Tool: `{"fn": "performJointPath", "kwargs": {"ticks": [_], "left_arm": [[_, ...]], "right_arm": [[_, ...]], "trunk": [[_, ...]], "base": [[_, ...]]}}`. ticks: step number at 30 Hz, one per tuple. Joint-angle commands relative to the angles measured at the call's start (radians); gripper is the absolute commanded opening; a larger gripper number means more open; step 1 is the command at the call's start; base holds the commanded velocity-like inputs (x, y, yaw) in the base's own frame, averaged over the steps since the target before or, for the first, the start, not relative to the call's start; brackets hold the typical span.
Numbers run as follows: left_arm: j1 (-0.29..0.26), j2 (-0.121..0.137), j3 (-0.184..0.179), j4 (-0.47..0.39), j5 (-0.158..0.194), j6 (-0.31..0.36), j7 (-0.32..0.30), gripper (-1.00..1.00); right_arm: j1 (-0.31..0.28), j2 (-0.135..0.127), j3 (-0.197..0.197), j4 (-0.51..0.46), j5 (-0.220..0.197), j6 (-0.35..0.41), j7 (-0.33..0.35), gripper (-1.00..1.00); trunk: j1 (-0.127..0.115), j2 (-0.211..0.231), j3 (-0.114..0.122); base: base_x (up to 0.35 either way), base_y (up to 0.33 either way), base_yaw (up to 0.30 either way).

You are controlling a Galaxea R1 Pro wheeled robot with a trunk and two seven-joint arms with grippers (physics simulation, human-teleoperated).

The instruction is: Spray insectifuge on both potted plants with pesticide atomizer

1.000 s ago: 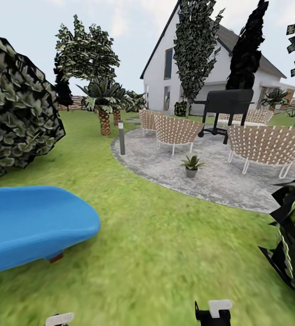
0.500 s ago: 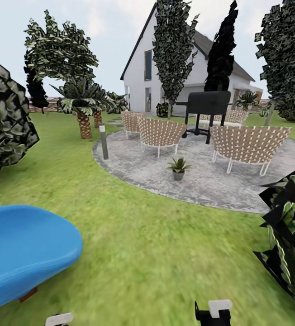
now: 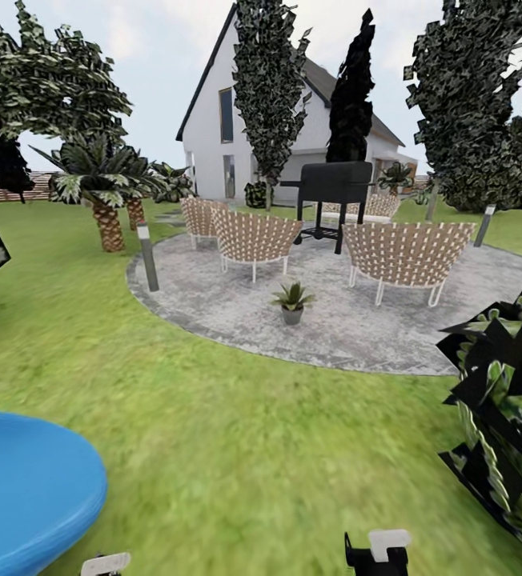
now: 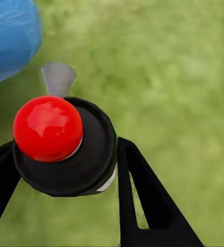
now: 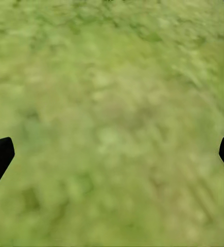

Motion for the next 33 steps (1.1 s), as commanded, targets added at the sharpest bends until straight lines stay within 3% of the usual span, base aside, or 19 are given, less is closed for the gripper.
{"fn": "performJointPath", "kwargs": {"ticks": [1,23,33], "left_arm": [[0.000,0.000,-0.007,0.000,0.010,-0.003,-0.003,-1.00],[0.000,0.001,-0.007,0.000,0.010,-0.004,-0.003,-1.00],[0.000,0.002,-0.007,0.000,0.010,-0.003,-0.003,-1.00]], "right_arm": [[-0.001,0.000,-0.003,0.001,0.011,-0.001,-0.008,1.00],[-0.001,0.000,-0.002,0.000,0.011,-0.001,-0.009,1.00],[-0.001,-0.001,-0.002,0.000,0.012,-0.001,-0.005,1.00]], "trunk": [[0.000,0.000,-0.001],[0.000,0.000,-0.001],[0.000,0.000,-0.001]], "base": [[0.337,0.005,-0.256],[0.338,0.000,-0.259],[0.338,0.000,-0.040]]}}
